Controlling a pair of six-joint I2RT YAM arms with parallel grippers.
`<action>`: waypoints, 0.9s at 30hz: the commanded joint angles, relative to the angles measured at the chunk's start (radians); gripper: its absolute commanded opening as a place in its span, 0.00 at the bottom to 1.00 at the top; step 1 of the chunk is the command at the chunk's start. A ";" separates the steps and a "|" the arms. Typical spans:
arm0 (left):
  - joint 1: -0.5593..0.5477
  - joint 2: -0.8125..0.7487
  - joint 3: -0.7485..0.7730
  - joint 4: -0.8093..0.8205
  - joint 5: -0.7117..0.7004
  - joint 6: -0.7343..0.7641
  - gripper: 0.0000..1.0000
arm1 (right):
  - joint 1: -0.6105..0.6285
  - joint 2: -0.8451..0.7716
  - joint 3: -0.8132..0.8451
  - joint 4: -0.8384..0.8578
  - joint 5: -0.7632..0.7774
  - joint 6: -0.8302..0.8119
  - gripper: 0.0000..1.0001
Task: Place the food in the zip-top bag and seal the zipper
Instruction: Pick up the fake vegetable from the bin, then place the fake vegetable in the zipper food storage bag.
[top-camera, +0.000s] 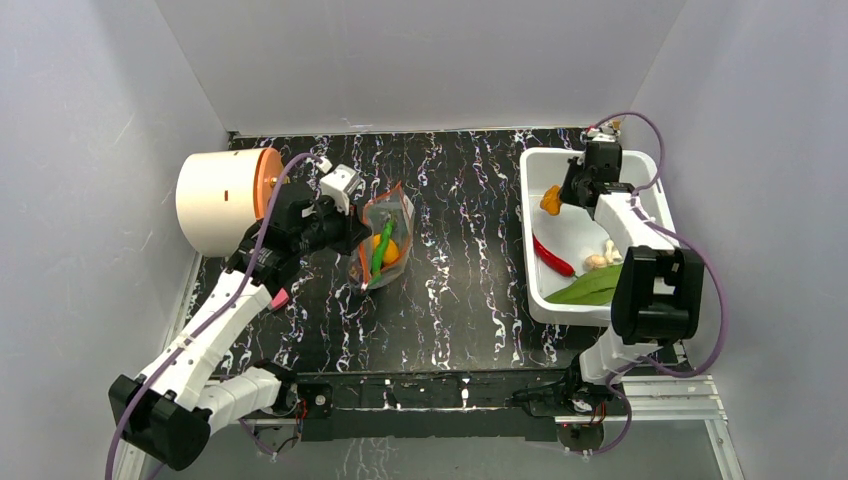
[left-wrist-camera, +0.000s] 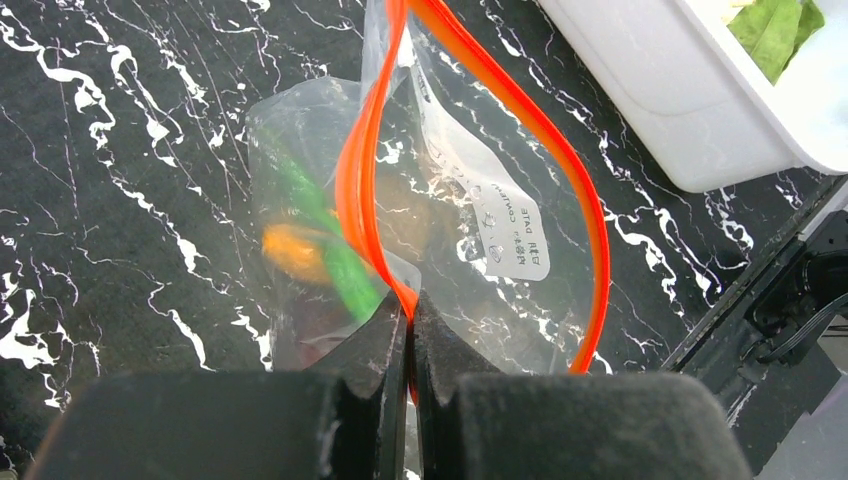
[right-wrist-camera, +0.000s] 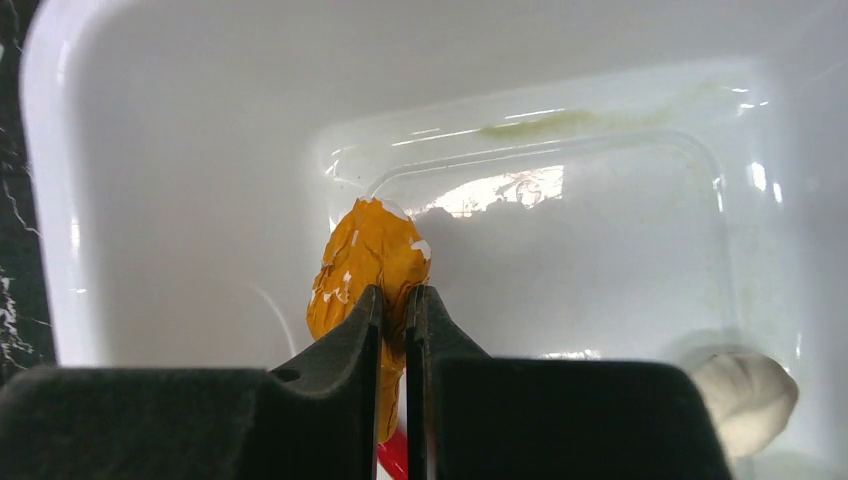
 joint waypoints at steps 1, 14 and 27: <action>-0.003 -0.041 0.010 0.045 0.001 -0.020 0.00 | 0.001 -0.103 0.002 -0.030 0.091 0.055 0.00; -0.004 -0.070 0.023 0.029 -0.004 -0.099 0.00 | 0.119 -0.316 0.094 -0.175 0.157 0.137 0.00; -0.003 -0.049 0.087 -0.010 -0.040 -0.178 0.00 | 0.406 -0.454 0.175 -0.190 0.119 0.202 0.00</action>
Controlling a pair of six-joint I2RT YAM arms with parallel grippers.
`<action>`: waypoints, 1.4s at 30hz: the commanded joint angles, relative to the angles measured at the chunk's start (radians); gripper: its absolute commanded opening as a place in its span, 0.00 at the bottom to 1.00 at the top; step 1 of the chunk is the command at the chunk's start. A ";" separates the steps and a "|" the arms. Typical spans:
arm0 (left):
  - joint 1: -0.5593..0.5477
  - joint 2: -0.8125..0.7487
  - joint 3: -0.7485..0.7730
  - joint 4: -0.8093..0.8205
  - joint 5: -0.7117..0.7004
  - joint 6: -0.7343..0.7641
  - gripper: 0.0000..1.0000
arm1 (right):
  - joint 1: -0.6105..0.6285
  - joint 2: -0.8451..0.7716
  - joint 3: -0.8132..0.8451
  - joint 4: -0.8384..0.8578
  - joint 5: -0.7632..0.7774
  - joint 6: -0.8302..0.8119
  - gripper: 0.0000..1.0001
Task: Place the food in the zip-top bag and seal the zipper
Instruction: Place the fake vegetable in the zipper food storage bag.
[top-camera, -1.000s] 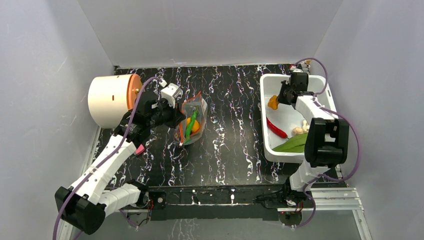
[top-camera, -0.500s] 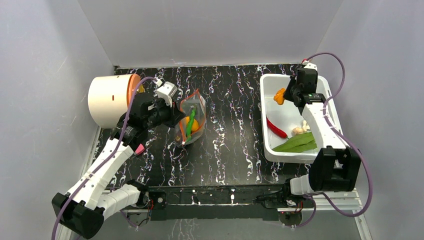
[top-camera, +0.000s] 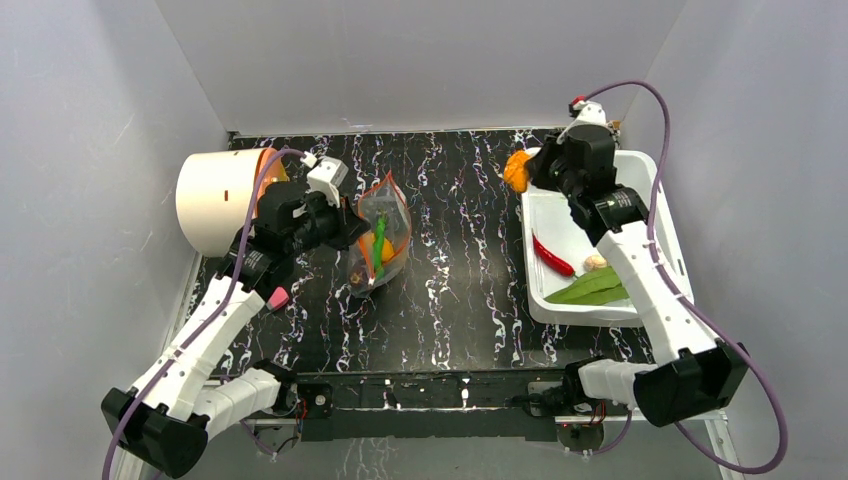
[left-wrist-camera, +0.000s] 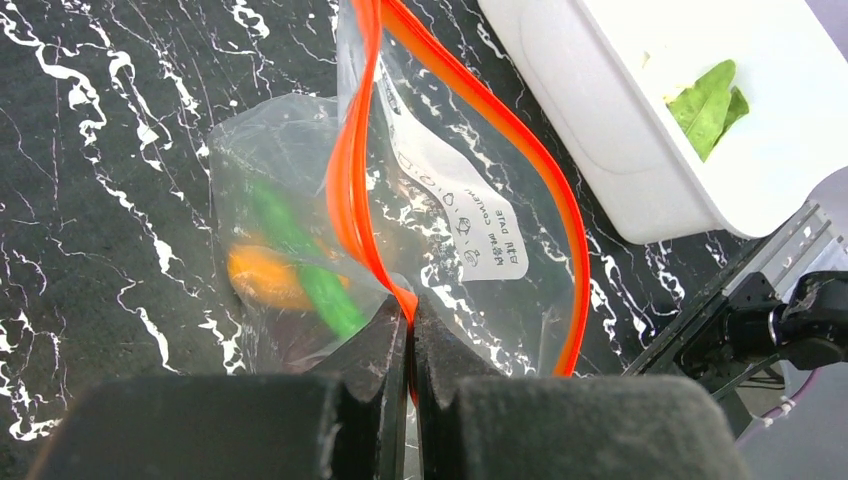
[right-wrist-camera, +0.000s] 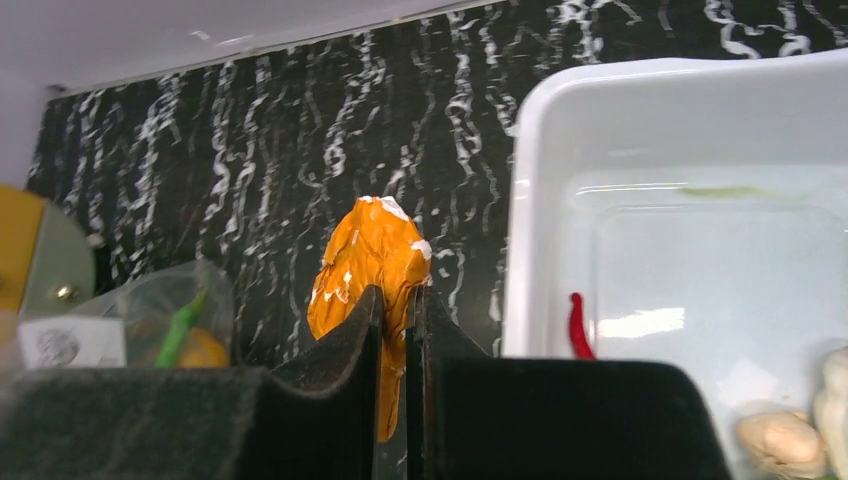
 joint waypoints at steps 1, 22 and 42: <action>-0.003 -0.004 0.050 0.001 -0.020 -0.033 0.00 | 0.125 -0.058 0.029 0.033 0.009 0.029 0.00; -0.003 0.014 0.028 0.031 0.028 -0.065 0.00 | 0.517 -0.117 -0.138 0.318 -0.126 0.292 0.00; -0.004 -0.005 0.027 0.045 0.143 -0.082 0.00 | 0.618 0.048 -0.095 0.328 -0.038 0.377 0.00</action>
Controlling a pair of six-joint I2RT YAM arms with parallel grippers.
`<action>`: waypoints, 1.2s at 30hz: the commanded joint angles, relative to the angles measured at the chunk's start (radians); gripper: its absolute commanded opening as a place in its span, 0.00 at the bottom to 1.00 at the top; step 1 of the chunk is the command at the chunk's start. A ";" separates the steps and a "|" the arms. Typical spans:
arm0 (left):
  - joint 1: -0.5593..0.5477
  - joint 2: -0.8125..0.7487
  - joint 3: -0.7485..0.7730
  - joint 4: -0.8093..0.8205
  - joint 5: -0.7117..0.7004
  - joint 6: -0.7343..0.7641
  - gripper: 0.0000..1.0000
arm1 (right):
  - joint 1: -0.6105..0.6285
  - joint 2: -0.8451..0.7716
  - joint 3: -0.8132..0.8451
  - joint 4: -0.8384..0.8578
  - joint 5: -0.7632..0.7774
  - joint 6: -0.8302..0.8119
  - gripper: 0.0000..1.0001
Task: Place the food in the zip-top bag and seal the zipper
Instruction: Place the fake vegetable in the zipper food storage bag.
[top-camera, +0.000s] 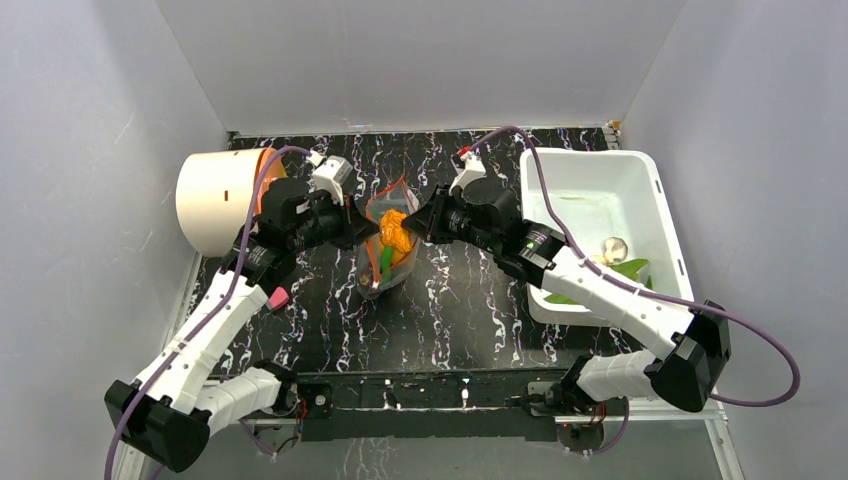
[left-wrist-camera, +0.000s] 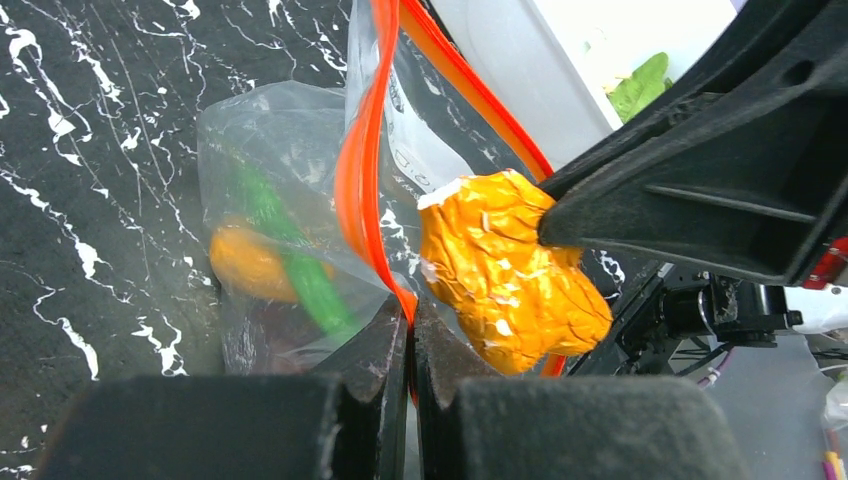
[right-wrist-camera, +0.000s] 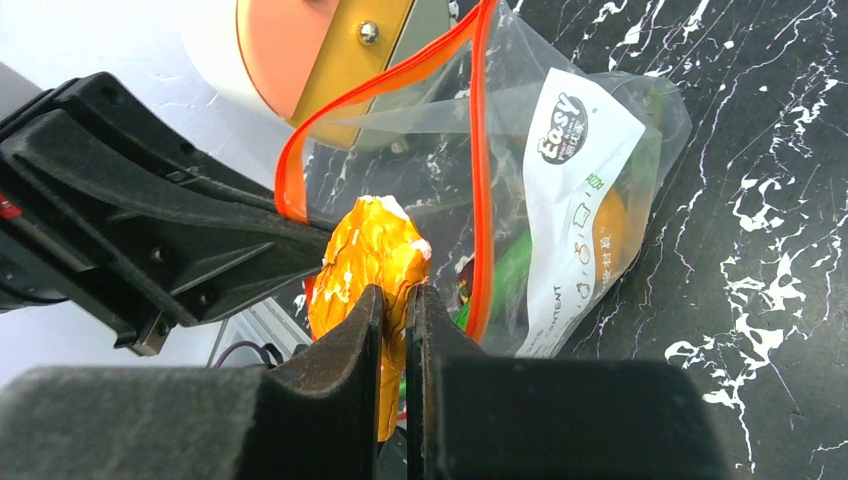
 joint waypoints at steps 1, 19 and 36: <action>-0.003 -0.041 0.011 0.035 0.059 -0.014 0.00 | 0.007 0.006 0.043 0.042 0.058 0.020 0.00; -0.003 -0.063 -0.020 0.057 0.107 -0.018 0.00 | 0.013 0.035 0.050 0.012 0.124 0.054 0.06; -0.003 -0.057 -0.031 0.030 0.049 0.019 0.00 | 0.015 -0.007 0.039 0.060 0.038 0.050 0.36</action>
